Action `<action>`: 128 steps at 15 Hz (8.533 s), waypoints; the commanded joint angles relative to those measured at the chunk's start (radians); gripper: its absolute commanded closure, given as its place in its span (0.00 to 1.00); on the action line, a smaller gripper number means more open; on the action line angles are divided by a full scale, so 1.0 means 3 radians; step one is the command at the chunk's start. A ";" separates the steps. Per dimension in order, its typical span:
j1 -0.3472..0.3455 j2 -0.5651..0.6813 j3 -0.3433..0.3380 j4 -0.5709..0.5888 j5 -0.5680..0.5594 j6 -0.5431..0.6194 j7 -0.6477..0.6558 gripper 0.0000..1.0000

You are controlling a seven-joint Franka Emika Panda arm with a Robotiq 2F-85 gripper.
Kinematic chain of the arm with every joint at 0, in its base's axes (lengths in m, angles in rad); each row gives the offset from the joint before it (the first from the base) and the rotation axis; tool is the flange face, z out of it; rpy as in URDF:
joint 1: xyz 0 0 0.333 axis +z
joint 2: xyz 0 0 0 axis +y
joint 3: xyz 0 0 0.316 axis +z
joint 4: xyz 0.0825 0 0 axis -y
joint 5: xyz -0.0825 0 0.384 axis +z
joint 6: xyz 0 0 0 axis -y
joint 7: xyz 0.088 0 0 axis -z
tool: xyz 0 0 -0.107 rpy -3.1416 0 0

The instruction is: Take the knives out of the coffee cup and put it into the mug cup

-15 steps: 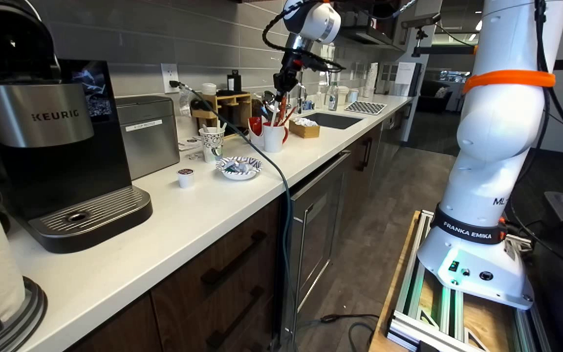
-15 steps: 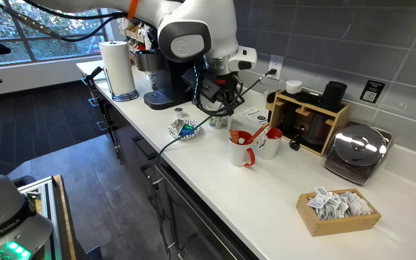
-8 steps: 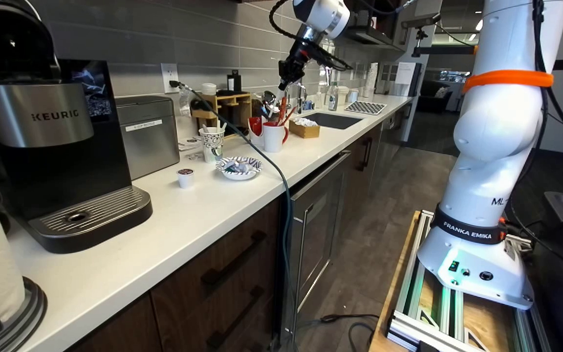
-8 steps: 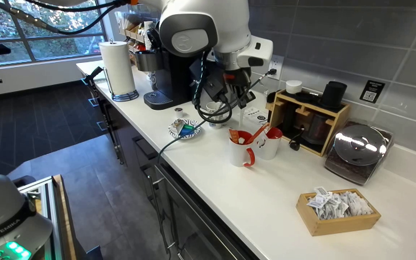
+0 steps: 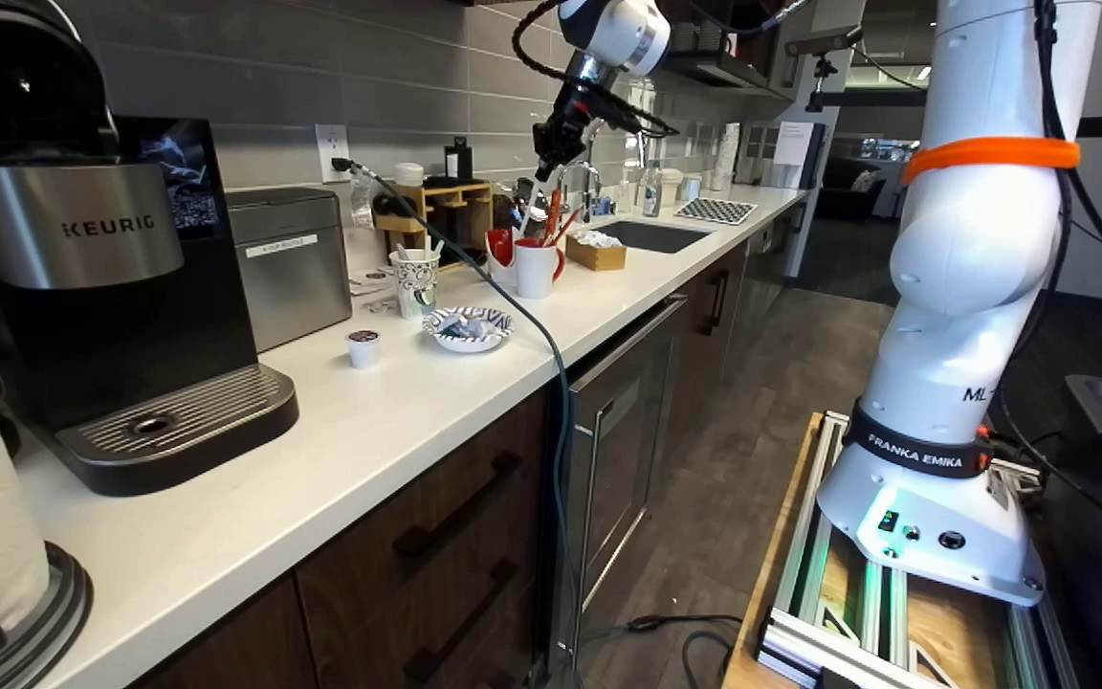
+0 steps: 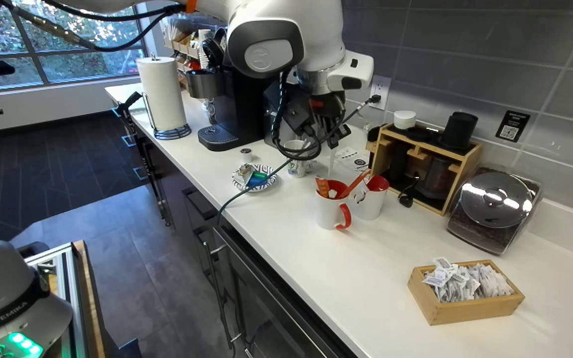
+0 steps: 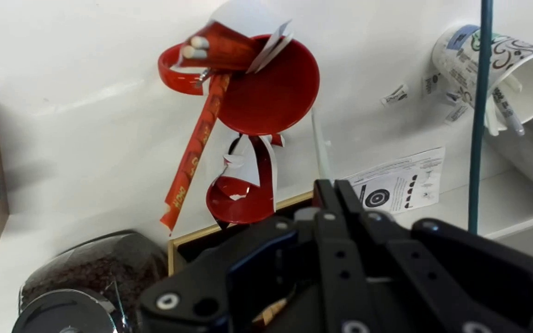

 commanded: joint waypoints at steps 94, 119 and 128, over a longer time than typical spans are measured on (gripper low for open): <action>0.0662 0.0877 0.0510 0.0748 -0.0613 -0.0383 0.1327 1.00; -0.0174 0.0312 0.0069 0.0561 -0.0119 -0.1236 -0.0280 0.99; -0.0436 0.0284 -0.0065 0.0698 0.0340 -0.1285 -0.0243 0.99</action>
